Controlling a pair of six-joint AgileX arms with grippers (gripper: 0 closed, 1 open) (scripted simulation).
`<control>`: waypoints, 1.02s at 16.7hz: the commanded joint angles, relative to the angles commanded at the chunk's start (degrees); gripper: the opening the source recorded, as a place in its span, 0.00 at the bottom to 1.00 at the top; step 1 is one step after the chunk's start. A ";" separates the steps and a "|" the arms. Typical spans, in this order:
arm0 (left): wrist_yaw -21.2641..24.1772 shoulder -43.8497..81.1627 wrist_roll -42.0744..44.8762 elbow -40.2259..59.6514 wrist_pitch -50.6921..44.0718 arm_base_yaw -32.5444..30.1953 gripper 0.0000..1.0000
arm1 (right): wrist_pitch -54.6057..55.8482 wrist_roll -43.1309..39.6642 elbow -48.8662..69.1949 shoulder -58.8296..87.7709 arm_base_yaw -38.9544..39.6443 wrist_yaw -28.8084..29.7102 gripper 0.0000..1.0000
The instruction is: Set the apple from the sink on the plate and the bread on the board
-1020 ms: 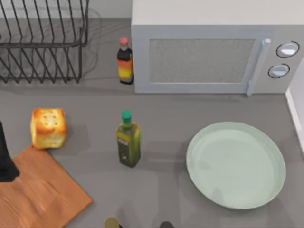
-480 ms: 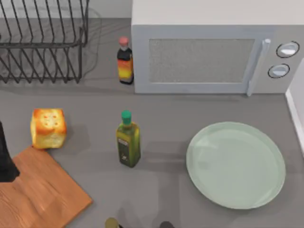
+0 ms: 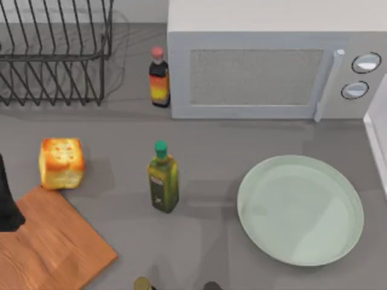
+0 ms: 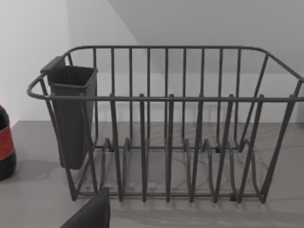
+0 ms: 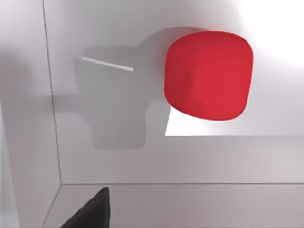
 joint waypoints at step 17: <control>0.00 0.00 0.00 0.00 0.00 0.00 1.00 | 18.03 -0.31 -4.21 15.61 -0.41 0.12 1.00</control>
